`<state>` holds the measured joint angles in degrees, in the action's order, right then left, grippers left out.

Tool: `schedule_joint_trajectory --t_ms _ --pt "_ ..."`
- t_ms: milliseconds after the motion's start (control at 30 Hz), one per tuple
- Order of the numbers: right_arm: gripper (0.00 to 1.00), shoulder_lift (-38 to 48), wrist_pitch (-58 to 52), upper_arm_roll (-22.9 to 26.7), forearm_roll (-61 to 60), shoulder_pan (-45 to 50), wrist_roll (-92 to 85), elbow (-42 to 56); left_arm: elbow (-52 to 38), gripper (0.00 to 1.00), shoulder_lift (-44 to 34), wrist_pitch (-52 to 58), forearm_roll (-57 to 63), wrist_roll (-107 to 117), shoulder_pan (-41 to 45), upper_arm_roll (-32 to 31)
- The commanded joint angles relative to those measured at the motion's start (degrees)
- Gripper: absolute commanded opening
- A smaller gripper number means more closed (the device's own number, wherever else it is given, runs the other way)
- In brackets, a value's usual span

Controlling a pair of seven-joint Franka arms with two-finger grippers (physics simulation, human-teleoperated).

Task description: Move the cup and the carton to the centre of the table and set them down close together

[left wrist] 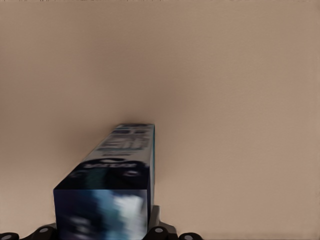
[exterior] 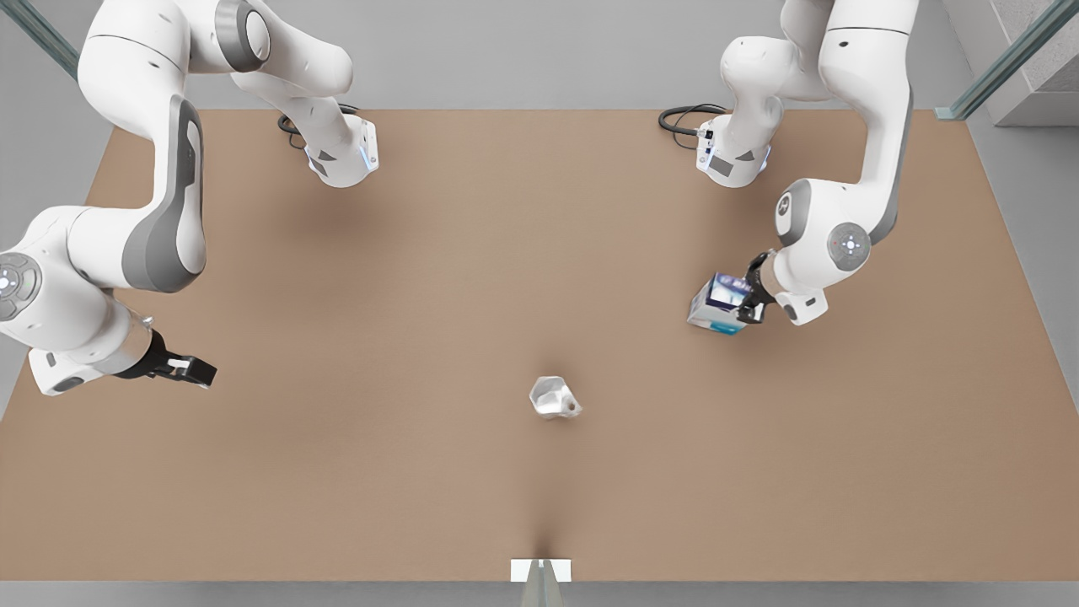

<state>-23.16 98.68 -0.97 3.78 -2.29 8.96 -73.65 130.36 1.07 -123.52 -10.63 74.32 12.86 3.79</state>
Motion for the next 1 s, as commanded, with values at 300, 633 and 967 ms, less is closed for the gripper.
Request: schedule_joint_trajectory --t_ms 300,633,967 --pt "1.00 0.04 -0.07 0.00 0.00 -0.09 0.00 0.18 -31.04 0.62 15.09 12.69 -2.47 32.20 13.42 -14.16" --pt "1.00 -0.05 0.02 0.00 -0.09 -0.09 0.00 0.27 -31.75 0.66 19.49 8.38 4.74 30.09 13.86 -12.40" --pt "1.00 -0.13 0.02 0.00 -0.09 -0.09 0.00 0.27 -30.96 0.94 20.90 3.02 4.65 30.36 13.95 -12.14"
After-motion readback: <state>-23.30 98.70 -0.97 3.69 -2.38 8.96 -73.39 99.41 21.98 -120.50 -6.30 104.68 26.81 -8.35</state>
